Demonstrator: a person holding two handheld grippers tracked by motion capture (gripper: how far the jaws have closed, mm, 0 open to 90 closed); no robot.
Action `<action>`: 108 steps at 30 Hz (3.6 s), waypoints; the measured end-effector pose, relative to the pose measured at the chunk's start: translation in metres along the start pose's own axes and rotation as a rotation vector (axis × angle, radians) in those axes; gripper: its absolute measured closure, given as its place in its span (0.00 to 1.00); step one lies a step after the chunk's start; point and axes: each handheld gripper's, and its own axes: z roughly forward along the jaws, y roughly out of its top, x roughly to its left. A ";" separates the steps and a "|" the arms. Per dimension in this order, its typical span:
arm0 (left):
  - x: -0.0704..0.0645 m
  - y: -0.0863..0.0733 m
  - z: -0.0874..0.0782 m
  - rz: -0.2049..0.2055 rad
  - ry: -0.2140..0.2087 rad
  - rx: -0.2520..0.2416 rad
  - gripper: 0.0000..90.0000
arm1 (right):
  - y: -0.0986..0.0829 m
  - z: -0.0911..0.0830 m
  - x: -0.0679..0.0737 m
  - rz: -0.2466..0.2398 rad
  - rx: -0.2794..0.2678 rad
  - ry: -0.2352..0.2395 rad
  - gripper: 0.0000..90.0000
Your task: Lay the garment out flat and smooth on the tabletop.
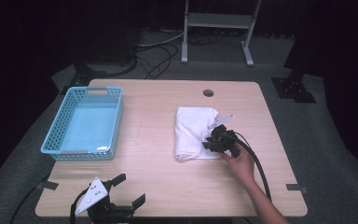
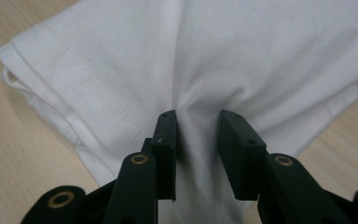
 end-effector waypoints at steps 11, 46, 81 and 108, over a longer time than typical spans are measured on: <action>-0.002 0.000 0.001 0.000 -0.008 -0.002 0.01 | -0.023 -0.017 0.014 -0.020 -0.006 -0.005 0.74; -0.008 -0.001 0.004 0.013 -0.017 0.007 0.01 | -0.094 -0.064 0.033 -0.035 -0.064 0.032 0.66; -0.051 0.063 0.101 0.128 0.004 0.007 0.01 | -0.154 -0.141 0.047 0.066 -0.363 0.111 0.21; -0.061 0.120 0.210 0.339 -0.122 0.108 0.01 | -0.160 -0.142 0.044 0.098 -0.390 0.094 0.13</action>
